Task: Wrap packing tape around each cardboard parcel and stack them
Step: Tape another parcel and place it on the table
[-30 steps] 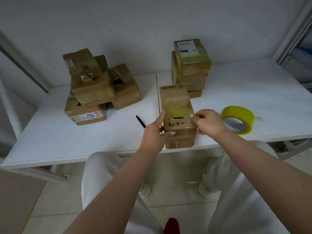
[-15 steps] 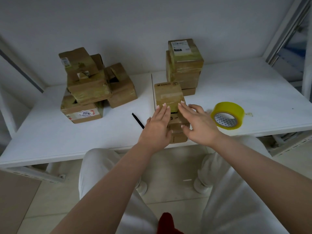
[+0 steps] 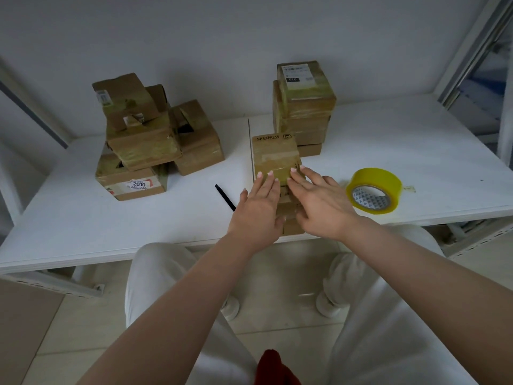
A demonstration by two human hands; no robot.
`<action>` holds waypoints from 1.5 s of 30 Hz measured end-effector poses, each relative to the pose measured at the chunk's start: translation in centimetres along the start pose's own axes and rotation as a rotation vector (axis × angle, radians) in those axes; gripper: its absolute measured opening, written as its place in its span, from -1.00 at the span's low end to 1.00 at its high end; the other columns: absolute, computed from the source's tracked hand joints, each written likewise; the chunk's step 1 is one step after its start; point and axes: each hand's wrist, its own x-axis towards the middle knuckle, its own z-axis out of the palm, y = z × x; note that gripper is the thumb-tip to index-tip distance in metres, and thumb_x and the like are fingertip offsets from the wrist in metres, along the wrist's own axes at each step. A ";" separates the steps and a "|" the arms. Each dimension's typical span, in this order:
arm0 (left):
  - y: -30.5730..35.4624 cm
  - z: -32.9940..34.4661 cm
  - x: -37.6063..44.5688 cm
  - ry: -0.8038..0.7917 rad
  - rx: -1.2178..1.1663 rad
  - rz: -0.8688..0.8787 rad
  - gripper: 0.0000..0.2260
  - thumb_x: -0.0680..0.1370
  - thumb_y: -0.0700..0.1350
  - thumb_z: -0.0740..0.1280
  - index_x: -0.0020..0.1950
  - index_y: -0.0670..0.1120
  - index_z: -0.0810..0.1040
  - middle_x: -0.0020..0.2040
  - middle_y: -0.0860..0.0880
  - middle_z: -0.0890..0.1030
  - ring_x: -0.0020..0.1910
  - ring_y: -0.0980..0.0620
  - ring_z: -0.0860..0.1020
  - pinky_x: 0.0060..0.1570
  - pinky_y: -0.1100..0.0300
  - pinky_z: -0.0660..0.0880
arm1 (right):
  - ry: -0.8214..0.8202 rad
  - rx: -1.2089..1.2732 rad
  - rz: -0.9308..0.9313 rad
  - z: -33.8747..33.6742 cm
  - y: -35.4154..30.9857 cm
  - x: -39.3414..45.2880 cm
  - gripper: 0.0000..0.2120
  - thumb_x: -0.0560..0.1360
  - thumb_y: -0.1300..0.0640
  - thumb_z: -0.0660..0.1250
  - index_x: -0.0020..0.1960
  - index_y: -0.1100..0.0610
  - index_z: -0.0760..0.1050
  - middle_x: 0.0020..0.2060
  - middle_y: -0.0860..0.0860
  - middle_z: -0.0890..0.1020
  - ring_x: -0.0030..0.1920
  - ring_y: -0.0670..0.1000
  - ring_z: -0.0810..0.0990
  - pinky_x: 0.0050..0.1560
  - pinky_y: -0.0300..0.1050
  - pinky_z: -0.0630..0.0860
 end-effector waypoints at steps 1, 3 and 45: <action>0.2 0.1 0.0 -0.001 0.002 0.009 -0.33 0.63 -0.03 0.21 0.60 -0.12 -0.11 0.61 -0.03 -0.16 0.57 -0.01 -0.20 0.51 -0.04 -0.06 | -0.006 0.012 -0.006 0.3 -0.1 0.0 -0.32 0.54 0.01 0.17 0.58 0.14 0.01 0.59 0.04 0.00 0.57 0.03 -0.10 0.46 -0.03 0.07; 0.3 0.5 0.0 -0.017 0.003 0.015 -0.30 0.63 -0.01 0.22 0.60 -0.11 -0.14 0.61 -0.03 -0.18 0.57 -0.01 -0.22 0.52 -0.02 -0.08 | -0.015 0.043 -0.007 1.0 -0.4 -0.3 -0.27 0.54 0.02 0.18 0.59 0.12 -0.09 0.59 0.02 -0.06 0.57 0.00 -0.15 0.47 -0.06 0.03; -0.8 0.7 6.0 -0.050 -0.051 0.092 -0.09 0.37 0.45 -0.04 0.59 0.02 -0.19 0.60 0.02 -0.23 0.54 0.06 -0.32 0.50 0.03 -0.20 | -0.280 -0.088 0.577 4.2 13.6 8.8 -0.59 0.65 -0.13 0.05 0.26 0.11 0.47 0.16 0.08 0.56 0.22 0.14 0.51 0.10 -0.03 0.33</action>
